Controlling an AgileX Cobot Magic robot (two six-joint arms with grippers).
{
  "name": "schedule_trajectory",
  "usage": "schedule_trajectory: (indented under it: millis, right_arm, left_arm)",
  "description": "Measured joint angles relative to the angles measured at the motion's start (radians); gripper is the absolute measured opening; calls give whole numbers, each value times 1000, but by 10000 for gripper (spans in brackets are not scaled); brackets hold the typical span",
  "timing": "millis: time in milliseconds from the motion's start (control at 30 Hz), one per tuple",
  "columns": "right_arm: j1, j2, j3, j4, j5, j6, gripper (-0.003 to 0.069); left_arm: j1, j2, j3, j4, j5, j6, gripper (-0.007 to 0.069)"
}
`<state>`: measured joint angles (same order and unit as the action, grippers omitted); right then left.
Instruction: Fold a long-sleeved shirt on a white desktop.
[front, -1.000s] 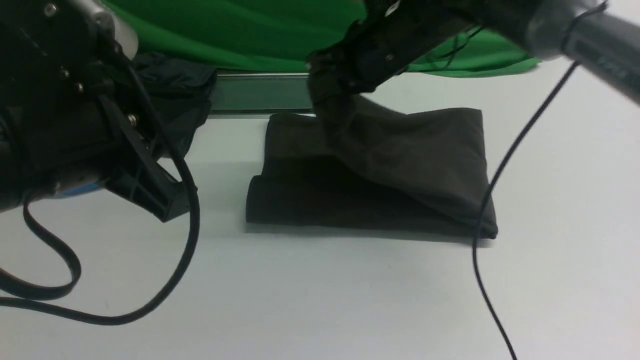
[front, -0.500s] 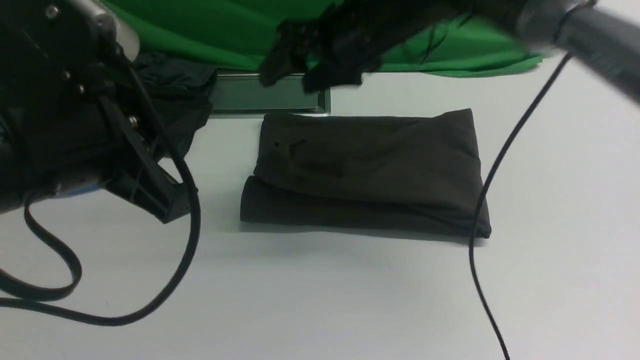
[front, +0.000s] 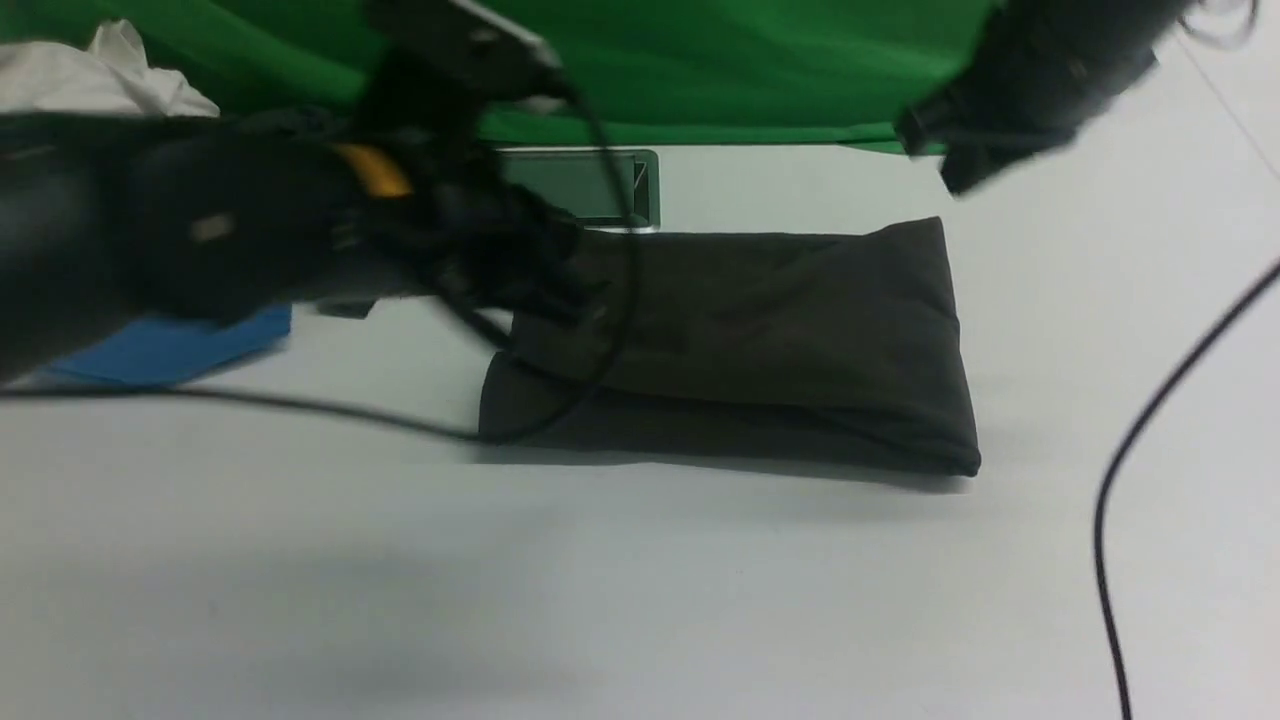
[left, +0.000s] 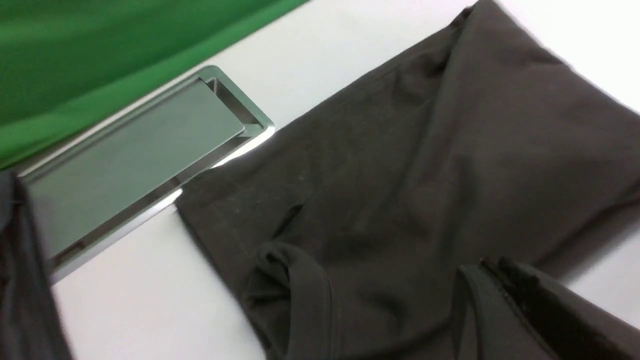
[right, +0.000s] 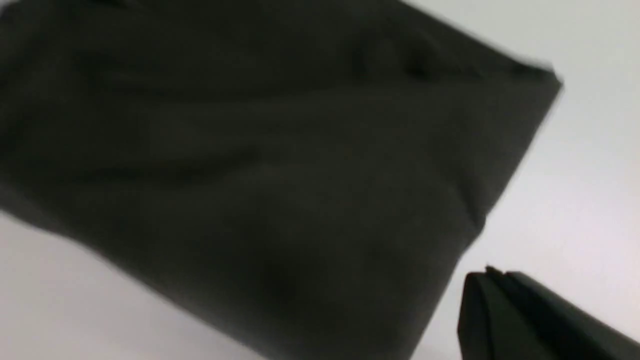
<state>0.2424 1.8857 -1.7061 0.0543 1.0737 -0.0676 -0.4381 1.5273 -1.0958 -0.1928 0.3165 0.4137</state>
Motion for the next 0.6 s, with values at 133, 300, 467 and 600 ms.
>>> schedule_trajectory:
  millis: [133, 300, 467, 600]
  right_arm:
    - [-10, 30, 140, 25, -134, -10, 26]
    - [-10, 102, 211, 73, -186, -44, 26]
    - [-10, 164, 216, 79, -135, -59, 26]
    - [-10, 171, 216, 81, -127, -68, 26]
  left_arm:
    - [13, 187, -100, 37, 16, 0, 19]
    - [82, 329, -164, 54, 124, 0, 19]
    - [166, 398, -165, 60, 244, -6, 19]
    - [185, 410, -158, 65, 280, -7, 19]
